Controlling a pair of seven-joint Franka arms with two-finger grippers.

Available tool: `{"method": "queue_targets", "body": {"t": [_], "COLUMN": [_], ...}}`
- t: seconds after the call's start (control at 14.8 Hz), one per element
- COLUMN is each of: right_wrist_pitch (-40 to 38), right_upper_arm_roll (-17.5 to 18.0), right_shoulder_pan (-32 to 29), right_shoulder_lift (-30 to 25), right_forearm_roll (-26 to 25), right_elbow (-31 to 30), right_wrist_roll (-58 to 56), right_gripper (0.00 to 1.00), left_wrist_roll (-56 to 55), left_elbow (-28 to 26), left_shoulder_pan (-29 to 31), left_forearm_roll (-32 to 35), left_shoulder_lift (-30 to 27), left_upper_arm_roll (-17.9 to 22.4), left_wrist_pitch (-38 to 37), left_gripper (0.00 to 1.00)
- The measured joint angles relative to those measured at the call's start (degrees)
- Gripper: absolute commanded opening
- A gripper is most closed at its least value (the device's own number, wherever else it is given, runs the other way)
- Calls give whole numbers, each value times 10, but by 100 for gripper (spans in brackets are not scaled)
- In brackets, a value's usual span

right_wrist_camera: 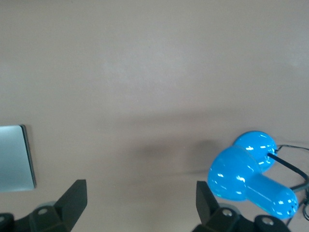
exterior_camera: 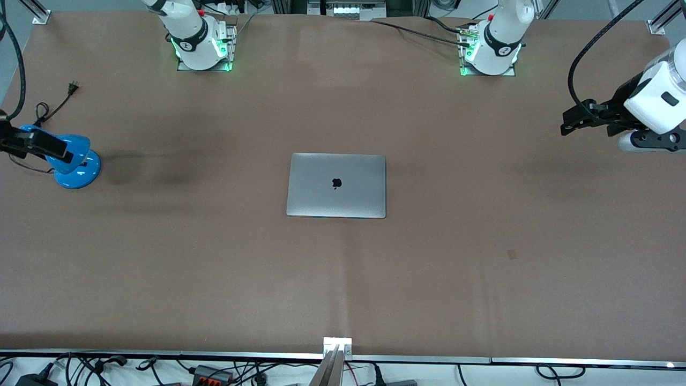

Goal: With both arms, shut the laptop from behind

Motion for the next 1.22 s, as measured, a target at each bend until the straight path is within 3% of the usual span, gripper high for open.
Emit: {"method": "queue_targets", "body": {"t": [0.2, 0.47, 1.22], "right_wrist_pitch": [12, 11, 23], "right_upper_arm_roll": [1, 6, 8], "right_shoulder_pan": [0, 1, 1], "right_shoulder_lift": [-46, -81, -83], "right_forearm_roll": [-2, -2, -2], "right_elbow": [-56, -86, -99], "right_wrist_roll": [-14, -16, -16], "right_gripper": [100, 100, 100], "left_wrist_roll": [0, 0, 0], "left_elbow": [0, 0, 0], "left_shoulder_pan": [0, 0, -1], "left_forearm_roll": [0, 0, -1], "left_shoulder_lift": [0, 0, 0], "left_upper_arm_roll": [0, 0, 0], "left_wrist_pitch": [0, -1, -1], "left_gripper": [100, 100, 100]}}
